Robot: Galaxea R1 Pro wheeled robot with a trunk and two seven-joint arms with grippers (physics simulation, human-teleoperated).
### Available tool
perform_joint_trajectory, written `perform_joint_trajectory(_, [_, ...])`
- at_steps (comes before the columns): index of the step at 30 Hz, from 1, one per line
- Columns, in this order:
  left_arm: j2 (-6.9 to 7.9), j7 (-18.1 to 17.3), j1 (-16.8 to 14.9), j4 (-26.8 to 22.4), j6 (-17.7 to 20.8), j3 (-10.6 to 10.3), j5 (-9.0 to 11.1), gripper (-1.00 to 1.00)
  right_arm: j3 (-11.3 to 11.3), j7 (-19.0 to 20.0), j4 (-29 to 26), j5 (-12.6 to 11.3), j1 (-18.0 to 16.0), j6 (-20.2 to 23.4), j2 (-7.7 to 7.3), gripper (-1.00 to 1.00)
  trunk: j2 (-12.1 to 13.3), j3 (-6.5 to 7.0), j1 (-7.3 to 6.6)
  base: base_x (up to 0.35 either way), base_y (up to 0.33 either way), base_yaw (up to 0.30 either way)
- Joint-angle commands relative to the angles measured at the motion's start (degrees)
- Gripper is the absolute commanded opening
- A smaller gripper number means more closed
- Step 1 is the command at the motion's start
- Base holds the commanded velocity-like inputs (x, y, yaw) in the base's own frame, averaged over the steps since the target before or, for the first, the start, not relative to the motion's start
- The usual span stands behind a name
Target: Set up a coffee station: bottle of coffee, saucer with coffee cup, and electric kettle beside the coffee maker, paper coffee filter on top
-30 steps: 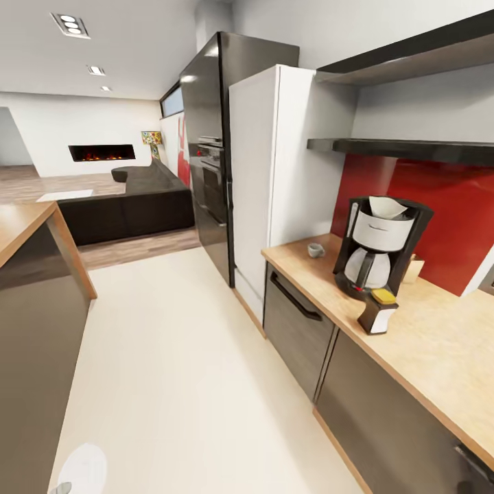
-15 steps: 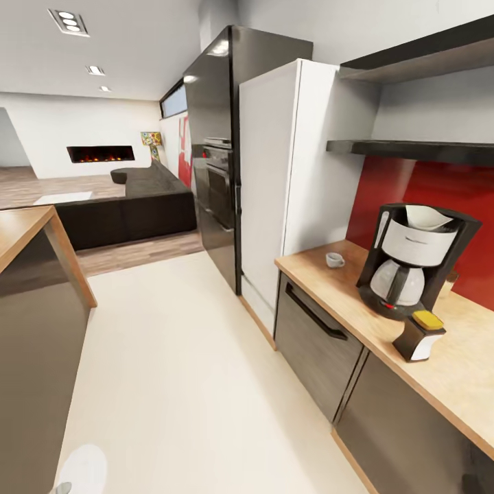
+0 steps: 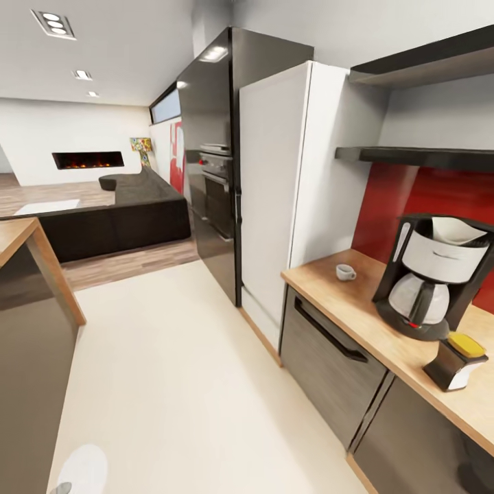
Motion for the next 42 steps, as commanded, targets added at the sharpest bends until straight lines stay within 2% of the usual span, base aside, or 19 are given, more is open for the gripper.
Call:
perform_joint_trajectory(1, [0.00, -0.22, -0.06, 0.05, 0.26, 0.24, 0.28, -1.00, 0.39, 0.17, -0.12, -0.39, -0.03, 0.35, -0.03, 1.00, -0.11, -0.04, 0.06, 0.294, 0.223, -0.091])
perform_joint_trajectory(18, [-0.16, -0.22, -0.06, 0.05, 0.19, 0.24, 0.28, -1.00, 0.39, 0.33, -0.12, -0.38, -0.03, 0.35, -0.03, 1.00, -0.11, 0.17, 0.06, 0.295, 0.221, -0.016])
perform_joint_trajectory(23, [-0.17, -0.22, -0.06, 0.05, 0.18, 0.24, 0.28, -1.00, 0.21, 0.26, -0.12, -0.44, -0.03, 0.35, -0.03, 1.00, -0.11, 0.17, 0.06, 0.324, 0.078, -0.009])
perform_joint_trajectory(34, [-0.17, -0.22, -0.06, 0.05, 0.17, 0.24, 0.28, -1.00, -0.12, 0.21, -0.12, -0.49, -0.03, 0.52, -0.19, 1.00, -0.11, 0.31, 0.06, 0.324, 0.004, -0.226])
perform_joint_trajectory(42, [-0.17, -0.22, -0.06, 0.05, 0.17, 0.24, 0.28, -1.00, -0.14, 0.36, -0.12, -0.49, -0.03, 0.61, -0.29, 1.00, -0.11, 0.53, 0.06, 0.052, 0.000, -0.263])
